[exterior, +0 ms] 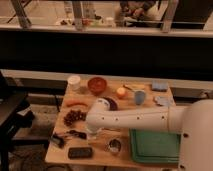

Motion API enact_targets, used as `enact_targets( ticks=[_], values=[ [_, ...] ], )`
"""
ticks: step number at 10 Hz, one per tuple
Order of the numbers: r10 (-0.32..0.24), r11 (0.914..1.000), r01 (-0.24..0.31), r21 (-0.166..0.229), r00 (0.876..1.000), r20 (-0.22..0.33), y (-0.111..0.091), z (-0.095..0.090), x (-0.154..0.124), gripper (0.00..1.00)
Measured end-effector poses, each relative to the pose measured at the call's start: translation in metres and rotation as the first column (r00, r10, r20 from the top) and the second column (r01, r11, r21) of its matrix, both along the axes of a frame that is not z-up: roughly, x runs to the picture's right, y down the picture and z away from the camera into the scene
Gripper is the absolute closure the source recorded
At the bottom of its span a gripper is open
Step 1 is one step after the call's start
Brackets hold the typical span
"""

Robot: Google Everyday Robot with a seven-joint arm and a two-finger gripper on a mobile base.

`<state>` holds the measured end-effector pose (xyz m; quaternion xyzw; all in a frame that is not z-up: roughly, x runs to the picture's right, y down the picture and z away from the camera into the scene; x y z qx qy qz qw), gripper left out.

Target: Wipe purple bowl with brush

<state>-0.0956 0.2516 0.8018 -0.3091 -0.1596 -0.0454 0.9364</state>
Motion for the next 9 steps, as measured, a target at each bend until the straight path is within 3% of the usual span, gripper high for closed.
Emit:
enact_targets(
  ticks=[5, 7, 9],
  values=[
    [0.024, 0.9997, -0.024, 0.006, 0.999, -0.023, 0.000, 0.001, 0.011, 0.45],
    [0.030, 0.9995, -0.030, 0.007, 0.999, -0.029, 0.000, 0.001, 0.015, 0.51],
    [0.033, 0.9994, -0.033, 0.004, 0.999, -0.031, 0.001, 0.002, 0.017, 0.51]
  ],
)
